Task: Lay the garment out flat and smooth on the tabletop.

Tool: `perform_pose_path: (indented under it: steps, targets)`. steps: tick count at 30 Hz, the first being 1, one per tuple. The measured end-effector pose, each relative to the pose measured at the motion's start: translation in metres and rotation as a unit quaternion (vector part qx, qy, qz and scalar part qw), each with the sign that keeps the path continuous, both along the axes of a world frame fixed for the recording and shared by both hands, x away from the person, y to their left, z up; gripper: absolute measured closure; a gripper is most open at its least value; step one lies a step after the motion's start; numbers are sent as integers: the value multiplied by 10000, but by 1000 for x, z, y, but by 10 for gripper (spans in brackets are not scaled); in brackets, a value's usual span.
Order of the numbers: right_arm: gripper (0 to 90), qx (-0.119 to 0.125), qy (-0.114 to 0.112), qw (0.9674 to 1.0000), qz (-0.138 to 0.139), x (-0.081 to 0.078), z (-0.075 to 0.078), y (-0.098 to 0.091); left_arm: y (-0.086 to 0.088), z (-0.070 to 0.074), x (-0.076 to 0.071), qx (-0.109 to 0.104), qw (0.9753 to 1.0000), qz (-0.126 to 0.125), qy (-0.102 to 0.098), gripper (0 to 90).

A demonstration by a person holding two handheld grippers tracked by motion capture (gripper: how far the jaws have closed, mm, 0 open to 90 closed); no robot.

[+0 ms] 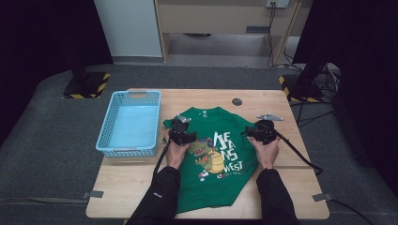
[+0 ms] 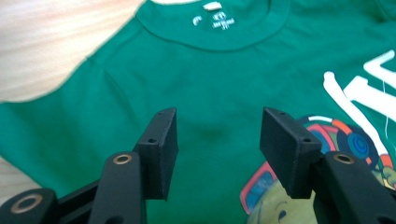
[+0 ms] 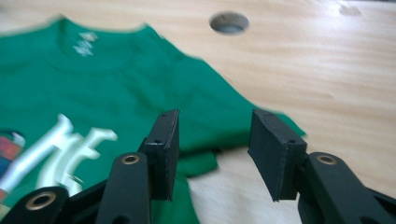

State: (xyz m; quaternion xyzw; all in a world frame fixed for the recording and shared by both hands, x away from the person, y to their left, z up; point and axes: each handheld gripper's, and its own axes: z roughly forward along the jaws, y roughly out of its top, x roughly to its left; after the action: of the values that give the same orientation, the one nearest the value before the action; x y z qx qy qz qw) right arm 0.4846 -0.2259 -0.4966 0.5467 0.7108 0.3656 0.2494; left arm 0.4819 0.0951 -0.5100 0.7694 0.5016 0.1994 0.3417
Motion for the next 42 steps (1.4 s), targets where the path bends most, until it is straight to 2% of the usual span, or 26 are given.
perform_pose_path:
  steps: [5, 10, 15, 20, 23, 31, 37, 42]
  targets:
    - [484, -216, 165, 9996, -80, 2, -17, -4, -6, -9, -1, 126, 9999, -79, 56, 425]
    - [450, -407, 198, 9990, -68, 10, -26, -6, -10, -18, 0, 202, 9997, -119, 121, 394]
    - [427, -522, 252, 9983, 29, 19, -33, -2, -11, -20, -2, 199, 9997, -149, -9, 377]
    - [411, -447, 248, 9987, 63, 28, -37, 2, -9, -23, -3, 150, 9996, -194, -148, 369]
    - [412, -488, 214, 9985, 77, 28, -37, 3, -8, -25, -4, 124, 9995, -224, -205, 362]
    - [411, -463, 268, 9986, -17, 14, -37, -10, -7, -25, -4, 124, 9994, -215, -222, 344]
    - [409, -316, 329, 9986, -256, -7, -37, -32, -9, -25, -2, 124, 9995, -202, -224, 335]
    - [411, -326, 485, 9972, -461, -27, -35, -49, -11, -26, -1, 123, 9995, -203, -225, 328]
